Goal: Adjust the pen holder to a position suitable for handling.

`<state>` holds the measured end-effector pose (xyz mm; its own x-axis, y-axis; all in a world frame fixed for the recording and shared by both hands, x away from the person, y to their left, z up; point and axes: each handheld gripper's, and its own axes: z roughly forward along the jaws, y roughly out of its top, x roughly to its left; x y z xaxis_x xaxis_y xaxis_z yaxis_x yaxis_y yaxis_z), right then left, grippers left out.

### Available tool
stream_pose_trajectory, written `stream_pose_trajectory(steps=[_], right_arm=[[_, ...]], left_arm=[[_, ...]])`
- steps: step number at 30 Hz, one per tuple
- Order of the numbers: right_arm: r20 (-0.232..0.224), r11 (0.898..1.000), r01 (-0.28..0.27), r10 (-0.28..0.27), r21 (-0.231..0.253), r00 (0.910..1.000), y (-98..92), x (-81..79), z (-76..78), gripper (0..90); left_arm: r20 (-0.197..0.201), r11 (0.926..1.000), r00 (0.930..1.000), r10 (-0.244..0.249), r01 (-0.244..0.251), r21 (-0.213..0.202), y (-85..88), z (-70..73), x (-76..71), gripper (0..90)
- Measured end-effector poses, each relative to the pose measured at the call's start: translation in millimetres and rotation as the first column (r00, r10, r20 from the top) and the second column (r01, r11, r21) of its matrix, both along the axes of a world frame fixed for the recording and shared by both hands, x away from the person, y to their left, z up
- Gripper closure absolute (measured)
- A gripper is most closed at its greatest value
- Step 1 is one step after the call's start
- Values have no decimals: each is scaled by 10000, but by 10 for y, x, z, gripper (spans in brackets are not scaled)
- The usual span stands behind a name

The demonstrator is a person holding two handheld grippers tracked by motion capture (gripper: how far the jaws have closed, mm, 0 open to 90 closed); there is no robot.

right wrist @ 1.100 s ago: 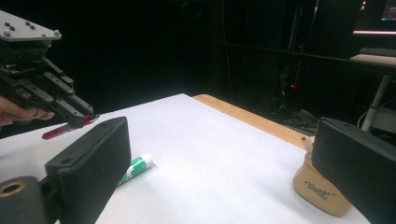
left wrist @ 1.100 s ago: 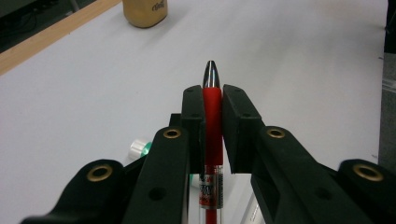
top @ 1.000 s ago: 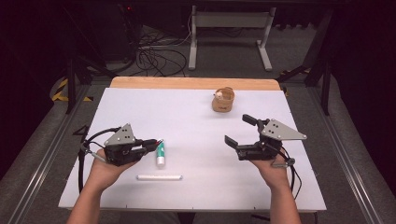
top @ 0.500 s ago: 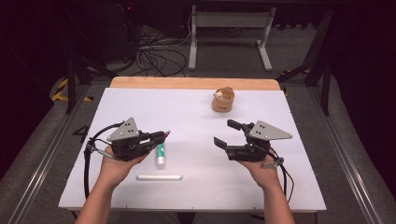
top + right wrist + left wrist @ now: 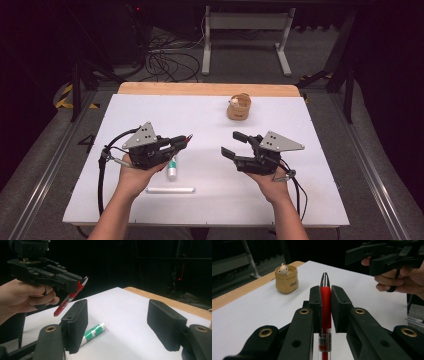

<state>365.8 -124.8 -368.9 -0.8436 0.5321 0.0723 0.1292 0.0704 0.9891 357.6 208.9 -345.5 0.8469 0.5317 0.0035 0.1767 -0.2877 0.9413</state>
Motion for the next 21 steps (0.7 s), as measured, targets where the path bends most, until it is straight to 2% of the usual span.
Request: stream_pose_trajectory(steps=[5, 10, 18, 21], right_arm=[[76, 10000, -28, 27, 48, 10000, 41, -12, -18, 352], [63, 9996, -123, 122, 251, 9999, 67, -14, -29, 362], [-7, 9985, -193, 193, 503, 9998, 115, -24, -52, 384], [-49, 9981, -231, 234, 572, 9997, 128, -25, -59, 391]], left_arm=[[58, 9993, 9999, -139, 140, -347, -61, 14, 2, 802], [152, 9988, 9997, -212, 219, -439, -131, 18, 3, 802], [287, 9926, 9991, -309, 340, -1162, -238, 27, 11, 802], [309, 9919, 9988, -368, 403, -1202, -289, 27, 15, 802]])
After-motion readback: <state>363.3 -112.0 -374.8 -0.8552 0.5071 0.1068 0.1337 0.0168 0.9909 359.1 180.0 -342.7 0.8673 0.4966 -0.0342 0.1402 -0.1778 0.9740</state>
